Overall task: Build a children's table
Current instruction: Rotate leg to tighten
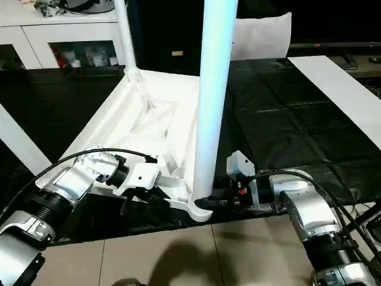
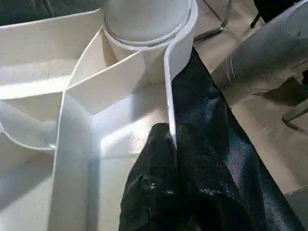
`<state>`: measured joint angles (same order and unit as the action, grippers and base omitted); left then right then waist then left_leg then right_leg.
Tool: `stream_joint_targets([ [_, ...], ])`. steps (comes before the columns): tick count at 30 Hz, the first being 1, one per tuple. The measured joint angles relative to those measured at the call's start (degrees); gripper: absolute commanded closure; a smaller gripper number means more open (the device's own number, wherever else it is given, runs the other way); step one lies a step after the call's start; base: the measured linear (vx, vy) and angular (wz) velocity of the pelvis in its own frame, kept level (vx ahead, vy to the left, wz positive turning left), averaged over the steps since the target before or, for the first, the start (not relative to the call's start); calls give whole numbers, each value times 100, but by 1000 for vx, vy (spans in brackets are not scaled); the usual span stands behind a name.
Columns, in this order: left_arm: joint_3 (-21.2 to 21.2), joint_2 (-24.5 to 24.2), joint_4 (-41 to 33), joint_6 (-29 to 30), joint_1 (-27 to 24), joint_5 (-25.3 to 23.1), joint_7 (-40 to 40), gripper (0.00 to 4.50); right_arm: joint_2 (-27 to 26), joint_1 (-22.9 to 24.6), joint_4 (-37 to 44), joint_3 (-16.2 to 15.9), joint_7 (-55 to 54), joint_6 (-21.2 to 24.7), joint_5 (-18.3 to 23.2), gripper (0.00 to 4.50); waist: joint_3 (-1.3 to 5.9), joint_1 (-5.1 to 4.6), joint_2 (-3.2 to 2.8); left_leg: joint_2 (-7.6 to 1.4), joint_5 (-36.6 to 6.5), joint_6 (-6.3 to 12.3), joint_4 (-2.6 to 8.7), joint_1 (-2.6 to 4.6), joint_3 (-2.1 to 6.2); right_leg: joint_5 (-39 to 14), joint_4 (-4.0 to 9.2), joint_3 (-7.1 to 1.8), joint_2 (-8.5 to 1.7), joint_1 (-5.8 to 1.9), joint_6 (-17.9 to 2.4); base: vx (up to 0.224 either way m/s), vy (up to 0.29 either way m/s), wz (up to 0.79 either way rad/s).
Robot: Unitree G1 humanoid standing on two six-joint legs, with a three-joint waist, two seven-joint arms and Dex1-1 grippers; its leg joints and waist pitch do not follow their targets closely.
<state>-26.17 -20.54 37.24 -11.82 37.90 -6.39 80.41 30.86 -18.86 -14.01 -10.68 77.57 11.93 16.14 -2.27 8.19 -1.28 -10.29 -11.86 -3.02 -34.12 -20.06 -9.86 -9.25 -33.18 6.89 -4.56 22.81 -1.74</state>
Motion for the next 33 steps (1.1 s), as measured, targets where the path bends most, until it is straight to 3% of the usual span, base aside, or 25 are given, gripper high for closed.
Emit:
stream_joint_targets([
  [5, 74, 26, -71, 361, -44, 62, 4, 450, -78, 114, 80, 103, -110, 175, 83, 258, 3, -2, -5, 0, 0, 0, 0, 1, 0, 0, -2, 0, 0, 0, -1, 0, 0, 0],
  [8, 235, 35, -228, 889, -151, 104, -141, 450, -319, 203, 176, 185, -581, 351, 93, 259, 11, -61, -19, -2, -8, -19, 0, 5, -5, 3, -6, -3, 1, -16, -3, 0, 0, 0],
  [14, 568, 216, -459, 1866, -293, 74, -999, 450, -1105, 200, 230, 556, -2300, 810, -132, 259, 9, -512, -18, -8, 14, -55, -2, 16, -4, 5, 13, 8, 6, -19, -6, 0, 0, 0],
  [20, 833, 586, -472, 2232, -309, -159, -2069, 450, -1994, -131, 62, 844, -3999, 1166, -524, 259, 8, -741, -15, -9, 14, -55, -12, 4, 6, 5, 13, 16, 12, -1, -6, 0, 0, 0],
  [21, 835, 628, -468, 2232, -304, -198, -2153, 450, -2051, -152, 11, 867, -4132, 1130, -527, 224, 8, -754, -15, -8, 13, -55, -12, 3, 6, 5, 15, 16, 12, -1, -6, 0, 0, 0],
  [25, 803, 777, -339, 2034, -249, -227, -2210, 450, -2187, -155, -92, 973, -4361, 988, -497, 169, 11, -724, -27, -2, 2, -42, -7, -2, 10, 6, 15, 11, 10, 1, -6, 0, 0, 0],
  [29, 650, 824, -335, 1758, -234, -202, -2078, 450, -2141, -111, 52, 982, -4332, 994, -489, 138, 12, -500, -37, 2, -3, -26, 16, -3, 18, 11, 10, 7, 11, 16, -12, 0, 0, 0],
  [33, 595, 724, -188, 1444, -162, -223, -2000, 450, -1859, 141, 353, 952, -4066, 946, -471, 112, 11, -397, -38, 4, 8, -7, 24, -4, 17, 21, 10, 6, 10, 20, -39, 0, 0, 0],
])
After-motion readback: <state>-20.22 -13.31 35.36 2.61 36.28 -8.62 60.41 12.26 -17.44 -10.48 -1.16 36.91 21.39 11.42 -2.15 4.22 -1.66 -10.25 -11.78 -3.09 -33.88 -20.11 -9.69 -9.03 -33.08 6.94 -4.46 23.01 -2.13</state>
